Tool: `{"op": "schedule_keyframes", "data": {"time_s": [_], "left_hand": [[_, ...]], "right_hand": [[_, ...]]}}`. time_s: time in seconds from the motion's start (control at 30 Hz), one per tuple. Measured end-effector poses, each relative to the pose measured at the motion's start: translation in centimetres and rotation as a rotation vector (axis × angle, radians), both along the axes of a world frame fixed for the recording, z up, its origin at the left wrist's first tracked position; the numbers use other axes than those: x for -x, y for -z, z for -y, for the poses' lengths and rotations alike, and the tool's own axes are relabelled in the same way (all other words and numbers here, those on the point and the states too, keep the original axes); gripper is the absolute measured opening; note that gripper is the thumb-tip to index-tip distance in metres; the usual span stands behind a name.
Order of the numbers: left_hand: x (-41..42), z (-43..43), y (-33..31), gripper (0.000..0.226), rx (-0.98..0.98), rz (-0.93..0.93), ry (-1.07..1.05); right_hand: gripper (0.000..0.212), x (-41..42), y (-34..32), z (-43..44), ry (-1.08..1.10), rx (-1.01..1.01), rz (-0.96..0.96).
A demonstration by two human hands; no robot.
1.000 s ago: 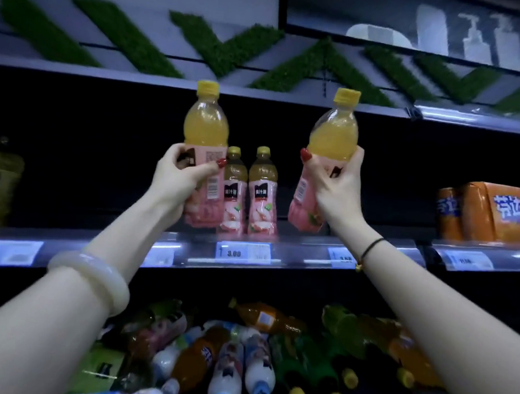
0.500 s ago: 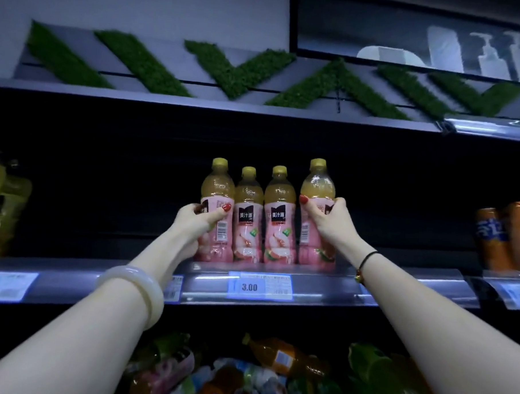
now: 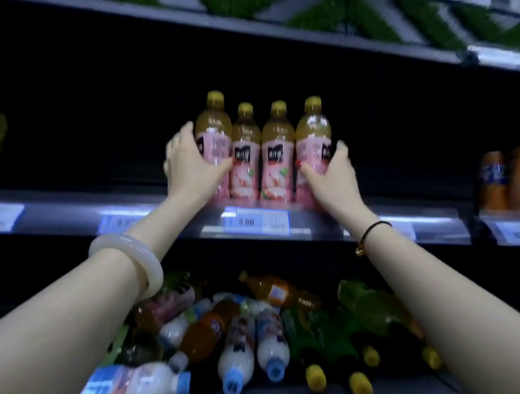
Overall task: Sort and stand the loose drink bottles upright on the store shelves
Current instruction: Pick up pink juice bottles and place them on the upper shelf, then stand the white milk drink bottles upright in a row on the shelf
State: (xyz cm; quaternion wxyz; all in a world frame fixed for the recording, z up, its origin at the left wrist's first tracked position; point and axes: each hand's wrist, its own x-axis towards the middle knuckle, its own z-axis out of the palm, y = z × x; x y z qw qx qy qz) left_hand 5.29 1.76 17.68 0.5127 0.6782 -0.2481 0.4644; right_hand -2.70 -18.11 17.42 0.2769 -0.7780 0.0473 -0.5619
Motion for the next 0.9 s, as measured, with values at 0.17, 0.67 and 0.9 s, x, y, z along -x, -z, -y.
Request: {"op": "schedule_keyframes", "data": {"time_s": [0.17,0.67,0.9], "left_hand": [[4.7,2.6,12.1,0.017,0.014,0.482,0.183],[-0.9,7.7,23.0,0.039,-0.755,-0.526,0.279],[-1.5,5.0,22.0,0.065,-1.225,-0.834,0.163]], "right_hand": [[0.035,2.9,10.8,-2.9,-0.028,0.442,0.383],[0.065,-1.1,22.7,0.9,0.156,0.646,-1.005],[0.060,-4.8,23.5,0.5,-0.113,0.741,-1.001]]}}
